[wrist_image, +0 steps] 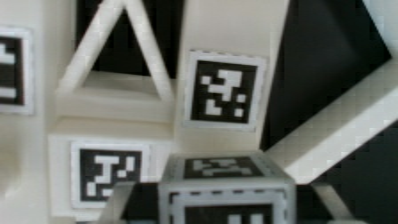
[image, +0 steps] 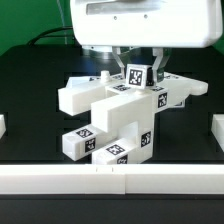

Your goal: Assemble chair

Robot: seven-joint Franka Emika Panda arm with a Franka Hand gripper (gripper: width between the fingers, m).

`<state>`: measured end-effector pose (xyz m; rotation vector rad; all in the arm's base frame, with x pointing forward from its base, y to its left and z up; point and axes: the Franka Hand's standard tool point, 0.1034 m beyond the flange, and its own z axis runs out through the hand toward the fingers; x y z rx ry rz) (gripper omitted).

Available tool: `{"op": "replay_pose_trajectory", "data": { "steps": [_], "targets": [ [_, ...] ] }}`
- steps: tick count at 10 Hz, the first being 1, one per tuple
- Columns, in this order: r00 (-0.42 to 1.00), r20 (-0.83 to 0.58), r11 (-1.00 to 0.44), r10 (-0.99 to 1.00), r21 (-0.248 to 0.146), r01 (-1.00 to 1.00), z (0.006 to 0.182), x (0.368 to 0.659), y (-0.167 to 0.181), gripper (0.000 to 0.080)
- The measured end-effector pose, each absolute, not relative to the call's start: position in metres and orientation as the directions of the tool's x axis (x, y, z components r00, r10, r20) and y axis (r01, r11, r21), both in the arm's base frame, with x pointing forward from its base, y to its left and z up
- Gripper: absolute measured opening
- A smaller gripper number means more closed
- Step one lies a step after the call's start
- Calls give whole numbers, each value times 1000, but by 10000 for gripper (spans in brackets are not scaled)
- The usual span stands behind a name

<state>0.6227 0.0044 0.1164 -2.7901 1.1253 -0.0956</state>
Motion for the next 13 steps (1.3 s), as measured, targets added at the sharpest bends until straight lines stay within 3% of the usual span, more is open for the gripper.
{"op": "replay_pose_trajectory", "data": {
  "steps": [2,9,12,13],
  "targets": [
    [606,-18,-597,-795,-155,-787,116,623,3,284],
    [240,-79,-228,-968,-135,-964,116,623,5,284],
    [40,-105,-28,-994,-119,-993,116,623,6,284],
    [-82,-116,97,-990,-128,-987,115,626,3,284]
  ]
}}
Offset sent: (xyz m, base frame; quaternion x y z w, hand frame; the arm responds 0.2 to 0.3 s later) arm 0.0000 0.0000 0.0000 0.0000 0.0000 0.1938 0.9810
